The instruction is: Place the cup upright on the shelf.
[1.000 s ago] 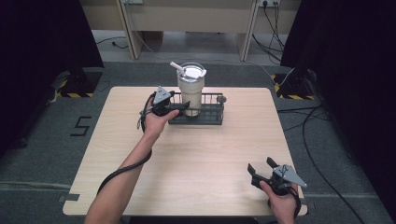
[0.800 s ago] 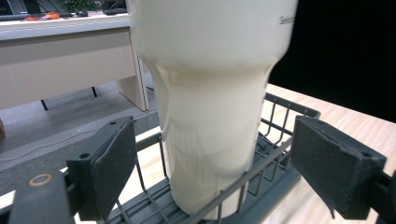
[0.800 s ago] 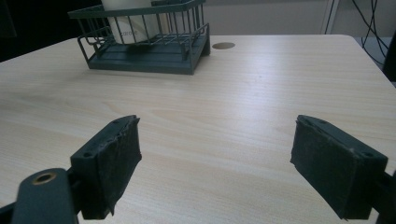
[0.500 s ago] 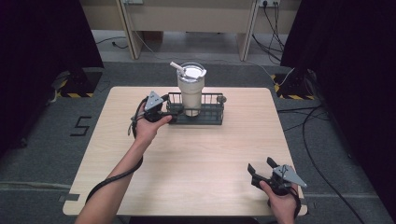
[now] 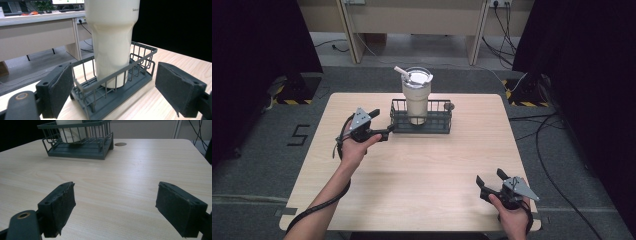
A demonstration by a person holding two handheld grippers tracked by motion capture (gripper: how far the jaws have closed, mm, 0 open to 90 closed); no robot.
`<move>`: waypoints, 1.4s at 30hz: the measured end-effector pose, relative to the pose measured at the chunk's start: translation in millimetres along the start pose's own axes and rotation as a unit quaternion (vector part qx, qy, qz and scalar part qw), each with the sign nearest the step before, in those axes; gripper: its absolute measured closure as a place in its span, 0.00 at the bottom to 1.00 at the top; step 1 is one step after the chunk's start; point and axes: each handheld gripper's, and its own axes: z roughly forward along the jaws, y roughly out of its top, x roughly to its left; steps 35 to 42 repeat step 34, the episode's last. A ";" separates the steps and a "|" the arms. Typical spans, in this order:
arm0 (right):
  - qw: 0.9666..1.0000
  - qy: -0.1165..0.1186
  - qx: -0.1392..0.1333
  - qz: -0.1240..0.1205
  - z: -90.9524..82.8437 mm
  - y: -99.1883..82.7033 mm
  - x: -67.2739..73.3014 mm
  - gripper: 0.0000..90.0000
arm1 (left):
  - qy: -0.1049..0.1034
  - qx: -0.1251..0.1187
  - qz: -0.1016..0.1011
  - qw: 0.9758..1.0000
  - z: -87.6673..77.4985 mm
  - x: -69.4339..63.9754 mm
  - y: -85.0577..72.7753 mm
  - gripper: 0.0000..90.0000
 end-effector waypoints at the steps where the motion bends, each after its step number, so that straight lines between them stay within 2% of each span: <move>1: 1.000 0.000 0.000 0.000 0.1 -0.1 0.2 0.18 | 0.001 0.001 0.002 1.000 -3.3 0.7 -0.9 0.16; 10: 1.000 -0.001 0.001 0.001 0.2 -0.3 0.5 0.18 | 0.003 0.004 -0.001 1.000 -28.1 2.1 -12.1 0.16; 13: 1.000 -0.001 0.002 0.002 0.0 -0.4 0.7 0.18 | 0.002 0.004 -0.006 1.000 -35.2 1.4 -17.1 0.16; 24: 1.000 -0.001 0.001 0.000 -0.2 -0.6 1.0 0.18 | 0.009 0.014 -0.006 1.000 -67.9 -2.1 -38.1 0.16; 31: 1.000 -0.002 0.001 0.002 -0.4 -0.7 0.9 0.18 | 0.021 0.020 -0.022 0.999 -89.2 1.2 -56.8 0.16; 34: 1.000 -0.001 0.001 0.004 0.1 -0.7 0.9 0.18 | 0.023 0.018 -0.031 0.999 -93.7 2.4 -59.5 0.16; 42: 1.000 -0.001 0.001 0.004 0.1 -0.7 0.9 0.18 | 0.023 0.018 -0.031 0.999 -93.7 2.4 -59.5 0.16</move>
